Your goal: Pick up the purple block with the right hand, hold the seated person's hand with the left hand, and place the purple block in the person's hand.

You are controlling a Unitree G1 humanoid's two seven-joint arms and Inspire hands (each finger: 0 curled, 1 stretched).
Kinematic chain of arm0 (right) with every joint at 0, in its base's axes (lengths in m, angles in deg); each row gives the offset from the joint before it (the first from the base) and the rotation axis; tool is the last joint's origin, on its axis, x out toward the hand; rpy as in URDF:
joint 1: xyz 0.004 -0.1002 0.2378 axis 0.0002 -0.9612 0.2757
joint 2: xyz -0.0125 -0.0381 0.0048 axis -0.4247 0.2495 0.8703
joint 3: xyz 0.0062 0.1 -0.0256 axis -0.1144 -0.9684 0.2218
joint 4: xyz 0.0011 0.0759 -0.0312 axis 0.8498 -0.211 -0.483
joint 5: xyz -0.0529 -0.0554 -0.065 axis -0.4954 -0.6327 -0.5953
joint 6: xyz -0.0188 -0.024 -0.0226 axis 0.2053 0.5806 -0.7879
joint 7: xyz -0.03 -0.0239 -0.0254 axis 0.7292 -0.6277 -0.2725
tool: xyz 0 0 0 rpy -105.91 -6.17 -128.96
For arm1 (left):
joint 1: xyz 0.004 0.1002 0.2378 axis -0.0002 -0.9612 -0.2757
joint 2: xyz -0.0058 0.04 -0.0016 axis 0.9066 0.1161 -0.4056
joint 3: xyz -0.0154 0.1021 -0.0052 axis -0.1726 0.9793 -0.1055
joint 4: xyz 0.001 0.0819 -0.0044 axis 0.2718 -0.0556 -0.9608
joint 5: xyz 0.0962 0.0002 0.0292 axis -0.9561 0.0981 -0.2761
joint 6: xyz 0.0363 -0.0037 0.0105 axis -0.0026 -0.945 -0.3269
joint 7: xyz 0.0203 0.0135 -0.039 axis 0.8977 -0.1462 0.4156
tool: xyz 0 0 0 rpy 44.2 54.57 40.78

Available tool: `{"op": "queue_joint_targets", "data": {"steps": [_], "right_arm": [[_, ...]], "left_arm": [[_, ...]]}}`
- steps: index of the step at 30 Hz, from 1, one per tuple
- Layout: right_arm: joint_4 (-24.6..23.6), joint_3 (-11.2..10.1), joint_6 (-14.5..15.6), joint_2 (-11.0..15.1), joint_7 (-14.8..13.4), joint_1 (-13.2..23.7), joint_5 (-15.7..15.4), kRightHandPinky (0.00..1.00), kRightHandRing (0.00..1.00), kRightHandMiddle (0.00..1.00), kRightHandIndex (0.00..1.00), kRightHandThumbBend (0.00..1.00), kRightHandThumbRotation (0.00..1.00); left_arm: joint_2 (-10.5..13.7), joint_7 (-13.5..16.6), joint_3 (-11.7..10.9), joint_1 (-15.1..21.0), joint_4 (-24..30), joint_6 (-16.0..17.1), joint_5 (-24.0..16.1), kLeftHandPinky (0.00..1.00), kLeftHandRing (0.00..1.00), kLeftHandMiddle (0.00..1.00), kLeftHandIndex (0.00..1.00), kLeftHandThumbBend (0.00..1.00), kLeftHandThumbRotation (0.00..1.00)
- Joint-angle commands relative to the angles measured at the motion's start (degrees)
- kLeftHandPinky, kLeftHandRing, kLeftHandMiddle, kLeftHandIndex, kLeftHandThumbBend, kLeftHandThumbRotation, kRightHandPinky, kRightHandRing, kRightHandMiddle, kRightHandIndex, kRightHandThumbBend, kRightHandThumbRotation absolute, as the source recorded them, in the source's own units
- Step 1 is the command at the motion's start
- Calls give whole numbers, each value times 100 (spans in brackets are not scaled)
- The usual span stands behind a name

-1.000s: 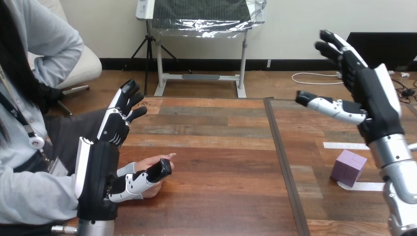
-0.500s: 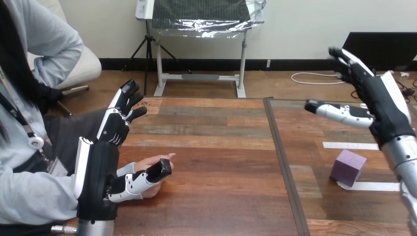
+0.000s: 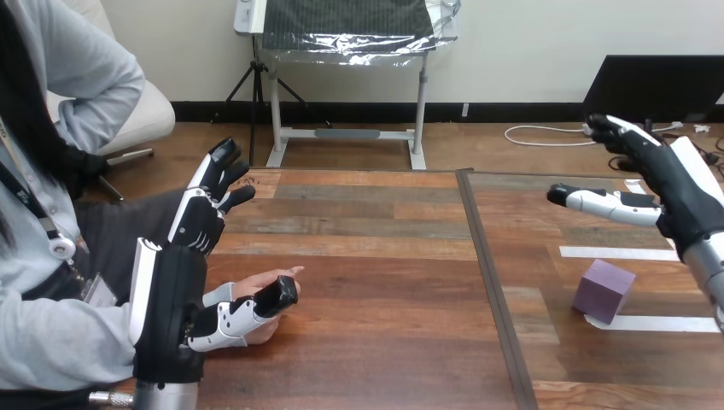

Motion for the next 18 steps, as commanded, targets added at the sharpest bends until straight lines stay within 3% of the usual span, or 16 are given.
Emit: {"op": "queue_joint_targets", "data": {"steps": [1, 11, 18], "right_arm": [[105, 185, 161, 249, -204, 653, -203, 89, 92, 89, 89, 100, 46], [429, 423, 589, 368, -278, 825, -484, 88, 92, 89, 91, 100, 46], [604, 502, 731, 390, -258, 873, -539, 88, 92, 89, 90, 100, 46]], "left_arm": [[-27, 7, -86, 180, 165, -11, 34, 81, 89, 93, 91, 100, 61], [-35, 8, -89, 155, 168, -2, 58, 81, 90, 93, 91, 100, 61], [-26, 17, -106, 144, 154, 21, 32, 81, 90, 93, 91, 100, 62]]}}
